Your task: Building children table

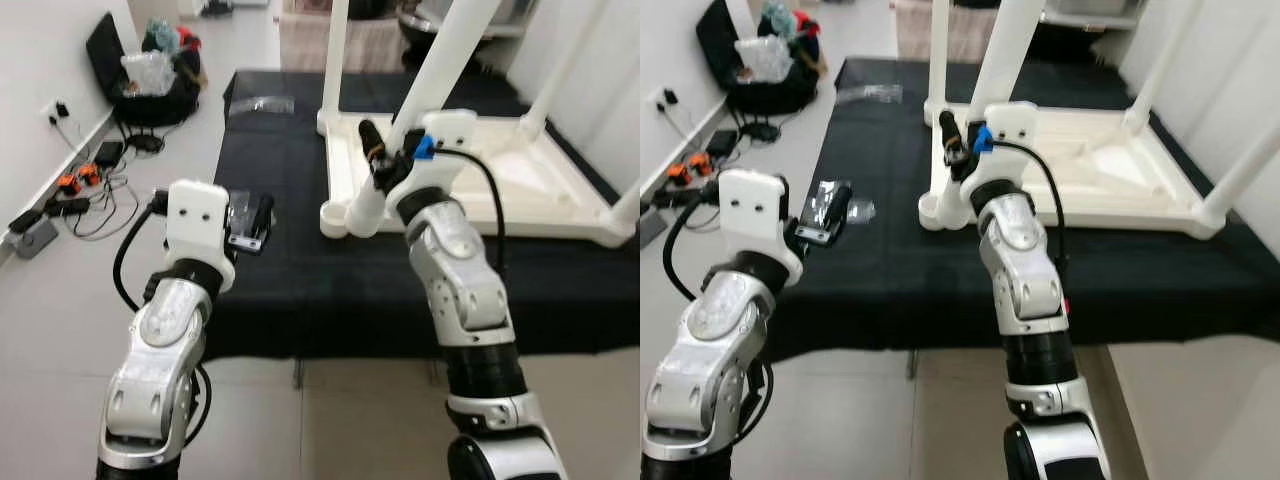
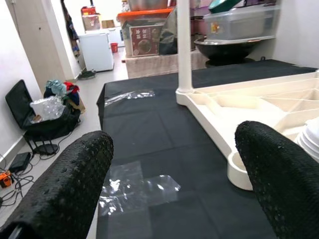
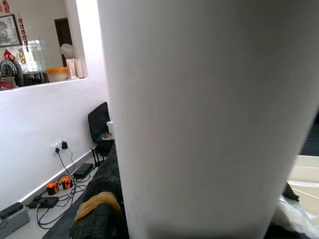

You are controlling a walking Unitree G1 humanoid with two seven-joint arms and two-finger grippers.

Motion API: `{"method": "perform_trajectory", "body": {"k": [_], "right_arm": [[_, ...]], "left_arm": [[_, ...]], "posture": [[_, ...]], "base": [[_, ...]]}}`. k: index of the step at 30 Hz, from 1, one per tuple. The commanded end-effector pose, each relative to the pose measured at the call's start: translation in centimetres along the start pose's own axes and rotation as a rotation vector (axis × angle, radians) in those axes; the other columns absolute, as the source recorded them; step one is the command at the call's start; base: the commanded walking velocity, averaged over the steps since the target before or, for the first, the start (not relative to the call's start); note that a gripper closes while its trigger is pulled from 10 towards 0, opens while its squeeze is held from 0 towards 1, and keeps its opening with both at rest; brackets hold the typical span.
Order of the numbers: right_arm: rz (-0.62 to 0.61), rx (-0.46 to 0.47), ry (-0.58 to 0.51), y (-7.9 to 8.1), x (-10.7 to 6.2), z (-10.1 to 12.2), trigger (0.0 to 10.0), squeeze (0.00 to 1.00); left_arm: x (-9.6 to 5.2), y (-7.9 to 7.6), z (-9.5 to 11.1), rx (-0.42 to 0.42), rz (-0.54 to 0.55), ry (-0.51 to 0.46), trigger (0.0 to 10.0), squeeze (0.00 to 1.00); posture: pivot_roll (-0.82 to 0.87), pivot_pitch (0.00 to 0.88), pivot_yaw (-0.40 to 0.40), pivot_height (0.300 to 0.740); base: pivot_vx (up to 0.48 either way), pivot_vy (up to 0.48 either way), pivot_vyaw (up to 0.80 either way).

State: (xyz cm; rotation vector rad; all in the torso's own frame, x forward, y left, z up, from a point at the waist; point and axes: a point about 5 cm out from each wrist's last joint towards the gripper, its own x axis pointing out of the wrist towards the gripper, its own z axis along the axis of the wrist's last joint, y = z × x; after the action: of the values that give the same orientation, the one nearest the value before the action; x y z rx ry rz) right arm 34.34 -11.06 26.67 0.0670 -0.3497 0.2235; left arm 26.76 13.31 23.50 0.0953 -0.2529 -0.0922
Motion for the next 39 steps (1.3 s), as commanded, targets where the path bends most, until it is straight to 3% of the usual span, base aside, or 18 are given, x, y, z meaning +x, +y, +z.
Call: {"method": "perform_trajectory", "body": {"k": [1, 12, 24, 32, 39], "right_arm": [[0.006, 0.007, -0.024, 0.2, 0.1, 0.8, 10.0, 0.00], [-0.003, 0.013, -0.025, 0.0, 0.3, 0.8, 10.0, 0.00], [-0.004, 0.026, -0.036, -0.2, 0.5, 1.0, 10.0, 0.00], [0.054, 0.032, 0.020, -1.0, 1.5, 0.8, 10.0, 0.00], [0.157, 0.023, 0.108, -1.1, 2.2, -0.1, 10.0, 0.00]], "left_arm": [[-0.1, 0.0, 0.2, 0.003, -0.007, -0.004, 10.0, 0.00], [0.0, 0.0, 0.3, -0.001, -0.008, -0.003, 10.0, 0.00], [0.1, 0.3, 0.1, -0.014, 0.013, 0.007, 10.0, 0.00], [-0.2, 0.2, -0.2, -0.021, 0.003, 0.029, 10.0, 0.00], [-1.0, -0.7, -1.3, -0.042, -0.070, 0.093, 10.0, 0.00]], "posture": [[0.05, 0.077, -0.068, 0.740], [0.05, 0.082, -0.068, 0.740], [0.05, 0.085, -0.067, 0.740], [0.05, 0.098, -0.072, 0.740], [0.05, 0.118, -0.077, 0.740]], "base": [[0.368, 0.000, 0.00], [0.318, 0.000, 0.00], [0.000, 0.000, 0.00], [0.000, 0.000, 0.00], [0.000, 0.000, 0.00]]}}
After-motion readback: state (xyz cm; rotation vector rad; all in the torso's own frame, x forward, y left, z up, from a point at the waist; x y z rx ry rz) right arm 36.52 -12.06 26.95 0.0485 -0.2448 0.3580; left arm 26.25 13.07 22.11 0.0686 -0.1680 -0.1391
